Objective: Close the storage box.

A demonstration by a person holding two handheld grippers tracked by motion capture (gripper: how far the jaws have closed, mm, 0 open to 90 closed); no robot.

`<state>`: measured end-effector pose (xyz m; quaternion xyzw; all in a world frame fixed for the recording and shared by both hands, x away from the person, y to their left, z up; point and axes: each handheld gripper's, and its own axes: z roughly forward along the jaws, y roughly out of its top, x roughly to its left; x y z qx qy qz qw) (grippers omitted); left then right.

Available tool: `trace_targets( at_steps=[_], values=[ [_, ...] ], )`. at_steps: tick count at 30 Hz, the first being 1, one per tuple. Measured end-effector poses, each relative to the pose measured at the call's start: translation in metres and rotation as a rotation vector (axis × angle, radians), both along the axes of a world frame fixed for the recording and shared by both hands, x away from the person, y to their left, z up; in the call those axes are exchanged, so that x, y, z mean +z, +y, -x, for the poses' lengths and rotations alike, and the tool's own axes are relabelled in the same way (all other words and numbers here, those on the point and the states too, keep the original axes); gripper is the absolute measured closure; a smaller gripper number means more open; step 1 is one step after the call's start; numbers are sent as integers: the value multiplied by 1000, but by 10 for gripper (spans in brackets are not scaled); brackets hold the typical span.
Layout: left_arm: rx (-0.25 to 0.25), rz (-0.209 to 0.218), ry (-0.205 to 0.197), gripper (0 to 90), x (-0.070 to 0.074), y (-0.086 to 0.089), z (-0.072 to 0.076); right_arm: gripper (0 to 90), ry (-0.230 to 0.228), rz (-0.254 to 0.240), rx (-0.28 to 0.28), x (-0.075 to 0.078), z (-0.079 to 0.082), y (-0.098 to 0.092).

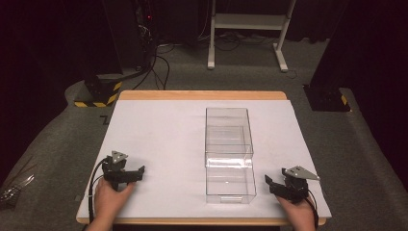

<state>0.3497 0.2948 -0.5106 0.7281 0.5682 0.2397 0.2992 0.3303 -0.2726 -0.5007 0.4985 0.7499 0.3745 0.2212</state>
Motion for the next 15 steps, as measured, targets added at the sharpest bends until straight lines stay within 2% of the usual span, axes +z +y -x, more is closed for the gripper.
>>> trace_targets(
  at_steps=[4, 6, 10, 12, 15],
  values=[
    [0, 1, 0, 6, 0, 0, 0, 273, 3, 3, 0, 0, -1, -1],
    [0, 1, 0, 6, 0, 0, 0, 279, 6, -3, -22, 0, -1, -1],
    [-1, 1, 0, 7, 0, 0, 0, 282, 17, 34, -20, -1, -3, 2],
    [0, 1, 0, 7, 0, 0, 0, 274, 6, 31, -12, -1, -2, 2],
    [-1, 2, 1, 7, 0, 0, 0, 262, 15, 18, -7, -1, -2, 1]
  ],
)
